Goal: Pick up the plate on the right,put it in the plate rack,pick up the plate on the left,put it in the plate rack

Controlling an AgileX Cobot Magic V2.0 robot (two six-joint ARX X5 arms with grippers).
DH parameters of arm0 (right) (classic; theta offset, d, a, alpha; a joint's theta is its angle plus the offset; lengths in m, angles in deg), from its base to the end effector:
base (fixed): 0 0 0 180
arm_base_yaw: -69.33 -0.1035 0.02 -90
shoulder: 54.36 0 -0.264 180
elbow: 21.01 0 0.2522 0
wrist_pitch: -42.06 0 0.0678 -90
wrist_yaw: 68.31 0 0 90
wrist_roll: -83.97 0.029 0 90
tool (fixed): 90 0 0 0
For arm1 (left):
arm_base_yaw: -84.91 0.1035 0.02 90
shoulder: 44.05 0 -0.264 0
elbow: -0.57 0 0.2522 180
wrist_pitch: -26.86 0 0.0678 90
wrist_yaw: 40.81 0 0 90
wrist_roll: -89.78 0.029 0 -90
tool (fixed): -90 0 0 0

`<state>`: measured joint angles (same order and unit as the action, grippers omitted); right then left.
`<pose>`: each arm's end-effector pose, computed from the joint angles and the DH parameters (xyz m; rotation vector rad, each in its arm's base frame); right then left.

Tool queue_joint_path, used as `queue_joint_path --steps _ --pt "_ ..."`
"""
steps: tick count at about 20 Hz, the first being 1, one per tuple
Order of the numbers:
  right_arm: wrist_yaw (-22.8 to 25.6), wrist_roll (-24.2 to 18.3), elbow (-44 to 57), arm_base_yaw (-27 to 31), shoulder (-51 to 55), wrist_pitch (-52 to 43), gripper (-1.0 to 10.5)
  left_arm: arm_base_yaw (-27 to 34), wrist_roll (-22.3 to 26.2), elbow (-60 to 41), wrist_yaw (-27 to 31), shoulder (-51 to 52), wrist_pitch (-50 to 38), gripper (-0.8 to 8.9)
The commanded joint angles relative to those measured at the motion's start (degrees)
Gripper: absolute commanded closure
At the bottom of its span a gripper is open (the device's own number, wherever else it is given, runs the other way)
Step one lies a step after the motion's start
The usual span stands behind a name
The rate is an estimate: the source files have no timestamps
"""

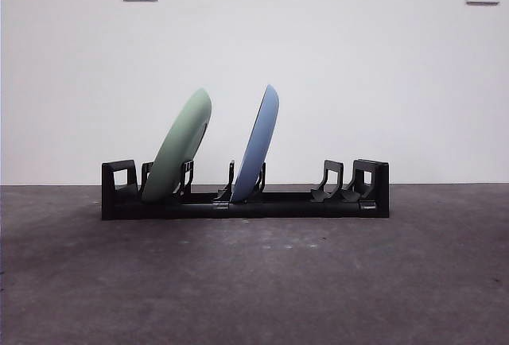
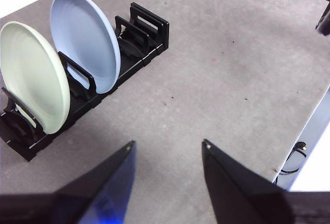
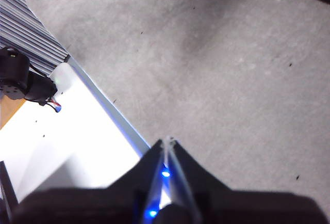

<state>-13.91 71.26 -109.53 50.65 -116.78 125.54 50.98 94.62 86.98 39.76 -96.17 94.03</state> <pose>0.1590 0.0716 0.3715 -0.0350 0.9228 0.9717 0.1195 -0.0861 0.4016 0.2029 0.5432 -0.7600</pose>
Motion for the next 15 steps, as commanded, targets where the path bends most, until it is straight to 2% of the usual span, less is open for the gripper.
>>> queue_joint_path --steps 1,2,15 --pt "-0.2 -0.8 0.5 -0.1 0.1 -1.2 9.6 -0.1 -0.1 -0.4 0.0 0.0 -0.2 7.89" --pt "-0.2 -0.8 0.5 -0.1 0.1 -1.4 9.6 -0.1 -0.1 -0.4 0.0 0.0 -0.2 8.36" --pt "0.0 -0.4 0.5 -0.1 0.1 -2.3 9.5 -0.1 -0.1 -0.4 0.0 0.0 -0.2 8.18"
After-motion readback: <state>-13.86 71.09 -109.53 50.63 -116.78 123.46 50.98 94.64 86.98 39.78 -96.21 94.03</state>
